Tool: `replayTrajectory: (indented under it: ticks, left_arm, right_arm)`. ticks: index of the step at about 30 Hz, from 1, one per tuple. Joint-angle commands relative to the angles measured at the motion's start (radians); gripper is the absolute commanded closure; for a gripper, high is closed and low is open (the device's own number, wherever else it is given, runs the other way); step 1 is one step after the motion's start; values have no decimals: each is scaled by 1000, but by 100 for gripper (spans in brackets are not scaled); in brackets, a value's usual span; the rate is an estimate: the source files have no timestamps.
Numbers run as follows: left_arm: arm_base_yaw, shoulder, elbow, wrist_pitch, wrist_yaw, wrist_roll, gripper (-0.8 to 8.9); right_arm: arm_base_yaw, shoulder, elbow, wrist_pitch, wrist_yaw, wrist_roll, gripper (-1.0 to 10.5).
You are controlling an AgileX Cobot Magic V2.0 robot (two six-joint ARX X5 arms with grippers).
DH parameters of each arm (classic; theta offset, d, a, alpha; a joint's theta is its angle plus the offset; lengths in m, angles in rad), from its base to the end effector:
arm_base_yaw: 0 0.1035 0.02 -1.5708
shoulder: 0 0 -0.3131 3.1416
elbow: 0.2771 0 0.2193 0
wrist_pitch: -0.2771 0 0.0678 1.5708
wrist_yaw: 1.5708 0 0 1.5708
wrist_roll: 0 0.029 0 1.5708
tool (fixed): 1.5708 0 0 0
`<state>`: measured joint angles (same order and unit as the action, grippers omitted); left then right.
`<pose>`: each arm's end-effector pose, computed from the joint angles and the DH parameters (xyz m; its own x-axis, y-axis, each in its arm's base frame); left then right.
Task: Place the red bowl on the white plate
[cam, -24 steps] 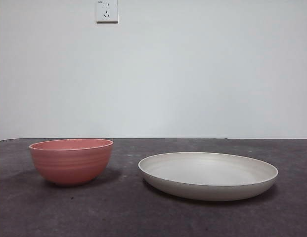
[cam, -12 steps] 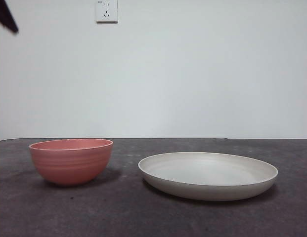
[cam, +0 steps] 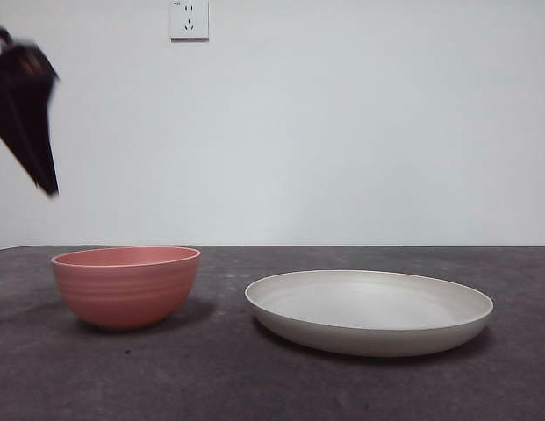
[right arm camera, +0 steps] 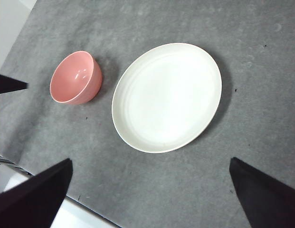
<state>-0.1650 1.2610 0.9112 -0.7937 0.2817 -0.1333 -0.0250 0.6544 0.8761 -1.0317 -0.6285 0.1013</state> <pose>0.1791 -0.0380 0.2987 0.3470 -0.3396 -0.8742 0.1497 0.9402 -0.3058 0.0275 0.0164 0.3329 0.5723 0.5738 -0.5859 -0.3098 0.8128 0.4934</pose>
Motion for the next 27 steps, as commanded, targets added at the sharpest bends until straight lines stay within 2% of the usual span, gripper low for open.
replayTrajectory:
  ticks: [1, 7, 14, 19, 23, 27]
  left_arm:
    - [-24, 91, 45, 10, -69, -1, 104]
    - [-65, 241, 105, 63, -91, 2, 104]
    - [-99, 332, 174, 99, -92, 2, 122]
    - [-115, 369, 195, 106, -103, -1, 270]
    - [-118, 382, 195, 105, -103, -2, 468]
    - [-118, 384, 195, 105, -103, -2, 614]
  right_arm:
    - [3, 3, 16, 5, -4, -7, 340]
    - [3, 3, 16, 5, -4, -8, 341]
    - [3, 3, 16, 4, -4, -8, 341]
    - [3, 3, 16, -3, -4, -8, 341]
    - [3, 3, 16, -13, -4, -8, 341]
    - [3, 3, 16, -18, -4, -8, 341]
